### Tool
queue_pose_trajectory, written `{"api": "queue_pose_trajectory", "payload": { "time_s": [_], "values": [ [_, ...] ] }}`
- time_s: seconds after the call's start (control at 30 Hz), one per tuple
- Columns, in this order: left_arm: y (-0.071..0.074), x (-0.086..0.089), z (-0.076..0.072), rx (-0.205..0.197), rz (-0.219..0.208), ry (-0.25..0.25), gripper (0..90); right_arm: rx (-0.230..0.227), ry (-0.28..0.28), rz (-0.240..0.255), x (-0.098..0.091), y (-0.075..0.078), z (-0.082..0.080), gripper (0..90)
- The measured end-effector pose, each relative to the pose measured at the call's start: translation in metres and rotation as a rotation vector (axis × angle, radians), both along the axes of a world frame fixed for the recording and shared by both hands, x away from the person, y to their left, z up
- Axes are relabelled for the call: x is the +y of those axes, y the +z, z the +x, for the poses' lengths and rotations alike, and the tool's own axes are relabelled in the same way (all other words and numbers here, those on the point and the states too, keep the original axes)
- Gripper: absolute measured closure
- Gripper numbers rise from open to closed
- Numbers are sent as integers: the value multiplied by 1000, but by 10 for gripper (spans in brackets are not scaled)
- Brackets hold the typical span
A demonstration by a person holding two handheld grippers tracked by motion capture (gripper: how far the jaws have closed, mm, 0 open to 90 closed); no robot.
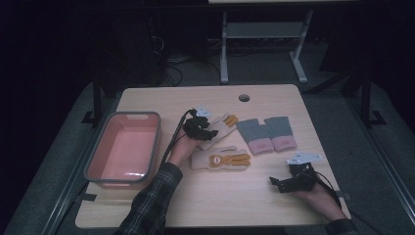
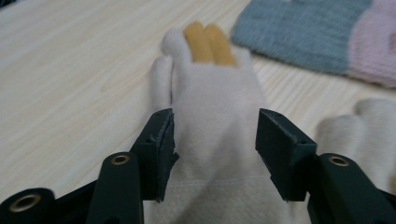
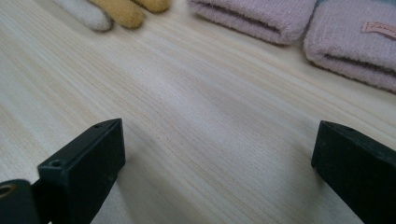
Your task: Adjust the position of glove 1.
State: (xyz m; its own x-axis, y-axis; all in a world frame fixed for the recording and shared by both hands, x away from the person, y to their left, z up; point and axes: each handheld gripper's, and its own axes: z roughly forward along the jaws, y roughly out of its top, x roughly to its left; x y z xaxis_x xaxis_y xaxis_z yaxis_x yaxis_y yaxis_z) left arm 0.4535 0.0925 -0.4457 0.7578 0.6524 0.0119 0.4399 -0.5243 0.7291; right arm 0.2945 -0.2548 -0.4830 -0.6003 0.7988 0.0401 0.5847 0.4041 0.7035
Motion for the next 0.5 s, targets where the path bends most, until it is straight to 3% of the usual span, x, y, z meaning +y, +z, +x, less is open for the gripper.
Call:
{"api": "queue_pose_trajectory", "payload": {
  "time_s": [0.13,0.3,0.33,0.37,0.5],
  "values": [
    [-6,-3,4,7,18,-1,539,0,-1,1,0,0,0,24],
    [-5,-4,6,27,15,10,753,1,-1,1,0,0,0,24],
    [-4,-3,6,27,14,11,753,0,-1,1,0,0,0,24],
    [-2,-2,6,23,6,18,854,2,-2,1,0,0,0,24],
    [2,3,9,47,-6,21,869,2,-3,1,0,0,0,24]
  ]
}}
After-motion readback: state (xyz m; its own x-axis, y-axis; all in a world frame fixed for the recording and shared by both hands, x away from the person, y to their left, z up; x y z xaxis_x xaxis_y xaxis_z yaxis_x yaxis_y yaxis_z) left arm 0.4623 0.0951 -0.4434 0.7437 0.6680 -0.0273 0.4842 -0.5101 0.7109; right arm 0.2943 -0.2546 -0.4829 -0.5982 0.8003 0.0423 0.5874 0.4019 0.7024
